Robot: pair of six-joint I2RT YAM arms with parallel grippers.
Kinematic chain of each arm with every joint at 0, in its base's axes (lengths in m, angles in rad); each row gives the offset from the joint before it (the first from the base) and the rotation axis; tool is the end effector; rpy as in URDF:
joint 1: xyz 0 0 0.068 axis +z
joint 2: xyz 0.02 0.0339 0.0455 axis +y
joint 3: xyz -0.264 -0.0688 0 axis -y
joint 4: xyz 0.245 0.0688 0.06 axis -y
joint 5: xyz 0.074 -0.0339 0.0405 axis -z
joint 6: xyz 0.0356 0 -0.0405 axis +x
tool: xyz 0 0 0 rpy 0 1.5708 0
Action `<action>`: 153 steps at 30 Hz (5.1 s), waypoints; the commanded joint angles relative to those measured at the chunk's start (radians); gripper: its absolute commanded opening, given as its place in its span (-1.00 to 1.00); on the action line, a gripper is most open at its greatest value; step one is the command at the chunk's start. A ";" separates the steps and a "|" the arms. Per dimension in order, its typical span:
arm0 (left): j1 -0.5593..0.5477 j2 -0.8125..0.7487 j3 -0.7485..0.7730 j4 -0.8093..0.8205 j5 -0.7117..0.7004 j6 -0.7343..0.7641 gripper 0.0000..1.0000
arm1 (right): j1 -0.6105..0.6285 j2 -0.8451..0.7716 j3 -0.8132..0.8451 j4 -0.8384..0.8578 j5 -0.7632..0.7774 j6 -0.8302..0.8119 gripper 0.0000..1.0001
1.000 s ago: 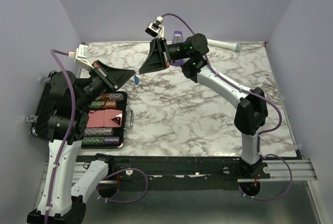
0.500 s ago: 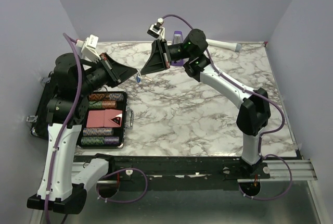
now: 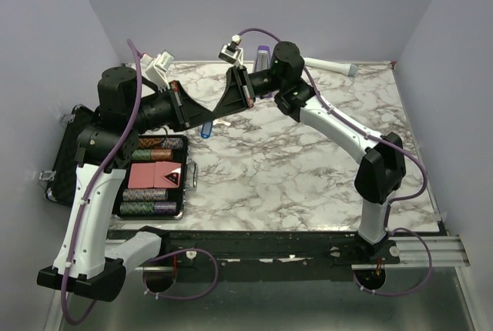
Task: Remove the keys from the keyring
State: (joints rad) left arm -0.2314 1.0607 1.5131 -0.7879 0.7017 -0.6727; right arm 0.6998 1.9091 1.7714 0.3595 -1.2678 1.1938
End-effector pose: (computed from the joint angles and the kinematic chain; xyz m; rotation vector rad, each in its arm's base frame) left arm 0.1707 -0.0638 0.4716 0.0685 2.0314 -1.2581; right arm 0.3155 0.3101 0.4070 -0.9809 1.8111 2.1902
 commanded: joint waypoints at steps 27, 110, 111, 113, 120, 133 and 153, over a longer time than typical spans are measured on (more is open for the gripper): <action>-0.019 0.009 0.022 -0.004 0.107 -0.067 -1.00 | 0.024 -0.182 -0.087 -0.313 0.051 -0.258 -0.99; -0.049 -0.054 -0.382 -0.165 -0.261 0.199 0.54 | -0.063 -0.114 -0.032 -0.987 0.662 -0.618 -0.99; -0.063 -0.048 -0.399 -0.159 -0.265 0.194 0.54 | -0.065 -0.117 -0.032 -1.008 0.698 -0.628 -0.99; -0.100 -0.028 -0.430 -0.148 -0.289 0.188 0.54 | -0.069 -0.122 -0.035 -1.042 0.754 -0.645 -0.99; -0.226 0.129 -0.488 -0.194 -0.410 0.176 0.50 | -0.071 -0.165 -0.128 -1.058 0.852 -0.657 -0.99; -0.272 0.271 -0.674 -0.062 -0.403 0.110 0.29 | -0.071 -0.219 -0.228 -1.062 0.860 -0.666 -0.99; -0.327 0.412 -0.746 0.068 -0.421 0.064 -0.14 | -0.072 -0.180 -0.193 -1.097 0.826 -0.724 -0.99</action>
State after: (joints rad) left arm -0.5522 1.4521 0.7704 -0.7589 0.3012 -0.6006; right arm 0.6292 1.7172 1.5528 -0.7067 -0.4320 0.4946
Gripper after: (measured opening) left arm 0.470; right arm 0.009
